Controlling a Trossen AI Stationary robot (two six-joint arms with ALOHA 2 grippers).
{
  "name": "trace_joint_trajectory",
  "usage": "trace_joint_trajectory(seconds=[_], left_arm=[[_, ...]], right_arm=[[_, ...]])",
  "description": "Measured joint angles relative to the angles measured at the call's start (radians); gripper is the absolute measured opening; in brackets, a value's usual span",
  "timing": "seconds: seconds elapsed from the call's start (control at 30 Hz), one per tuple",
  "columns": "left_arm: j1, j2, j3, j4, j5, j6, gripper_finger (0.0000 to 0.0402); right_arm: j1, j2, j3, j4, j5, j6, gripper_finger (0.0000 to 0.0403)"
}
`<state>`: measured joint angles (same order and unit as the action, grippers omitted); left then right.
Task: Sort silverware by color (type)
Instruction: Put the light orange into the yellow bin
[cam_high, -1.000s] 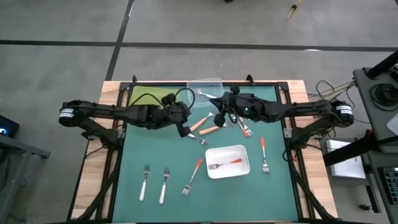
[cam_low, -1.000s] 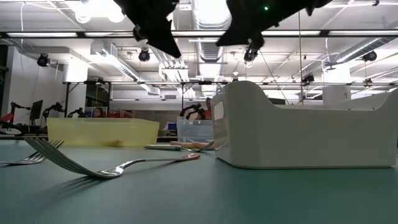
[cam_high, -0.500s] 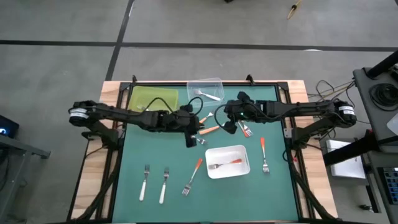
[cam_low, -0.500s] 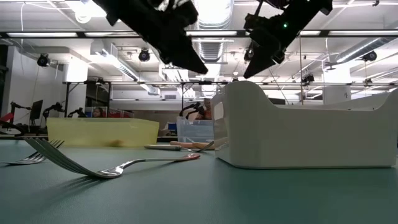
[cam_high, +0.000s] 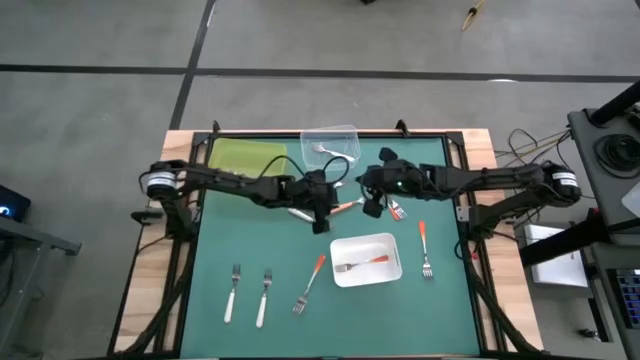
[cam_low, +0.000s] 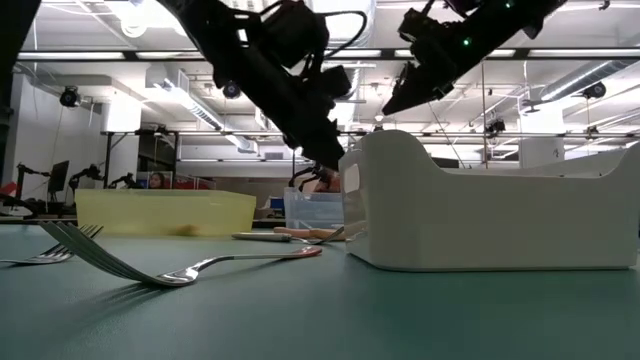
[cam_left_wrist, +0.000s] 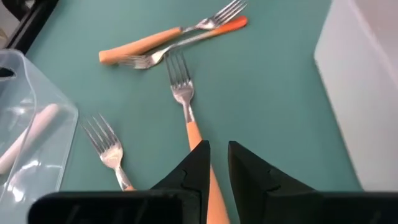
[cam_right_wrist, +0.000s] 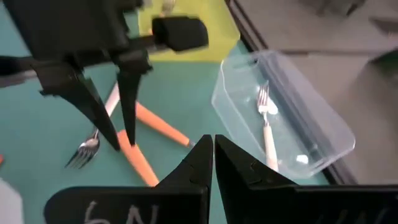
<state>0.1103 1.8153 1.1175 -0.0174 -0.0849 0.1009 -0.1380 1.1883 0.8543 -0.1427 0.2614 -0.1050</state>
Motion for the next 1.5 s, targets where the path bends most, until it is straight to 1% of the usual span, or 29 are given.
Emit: trace_joint_trajectory(seconds=[0.13, 0.2, 0.4, 0.47, 0.67, 0.83, 0.93, 1.03, 1.2, 1.5], left_arm=[[0.004, 0.02, 0.0, 0.018, 0.001, -0.002, 0.0065], [0.003, 0.025, 0.001, 0.044, 0.002, -0.011, 0.008], [0.002, 0.06, 0.001, 0.088, 0.001, -0.032, 0.0126], [0.003, 0.075, 0.002, 0.095, 0.001, -0.022, 0.0136], [0.01, 0.135, 0.001, 0.105, -0.001, -0.015, 0.0153], [0.012, 0.167, 0.001, 0.149, -0.004, -0.042, 0.0155], [0.014, 0.18, 0.001, 0.149, -0.027, -0.043, 0.0155], [0.021, 0.188, 0.001, 0.154, -0.029, -0.043, 0.0155], [0.036, 0.205, 0.001, 0.156, -0.029, -0.043, 0.0155], [0.039, 0.237, 0.001, 0.164, -0.028, -0.052, 0.0153]], right_arm=[[-0.023, -0.028, -0.054, 0.136, -0.009, -0.088, 0.0009], [-0.048, -0.048, -0.061, 0.183, -0.036, -0.122, 0.0008], [-0.122, -0.097, -0.072, 0.251, -0.261, -0.173, 0.0009], [-0.138, -0.106, -0.085, 0.263, -0.31, -0.193, 0.0009], [-0.179, -0.115, -0.09, 0.276, -0.317, -0.222, 0.0009], [-0.209, -0.114, -0.11, 0.271, -0.324, -0.233, 0.0009], [-0.228, -0.115, -0.116, 0.276, -0.325, -0.229, 0.0009], [-0.241, -0.115, -0.117, 0.276, -0.325, -0.224, 0.0009], [-0.254, -0.115, -0.117, 0.276, -0.372, -0.219, 0.0009], [-0.254, -0.115, -0.117, 0.276, -0.374, -0.217, 0.0009]])
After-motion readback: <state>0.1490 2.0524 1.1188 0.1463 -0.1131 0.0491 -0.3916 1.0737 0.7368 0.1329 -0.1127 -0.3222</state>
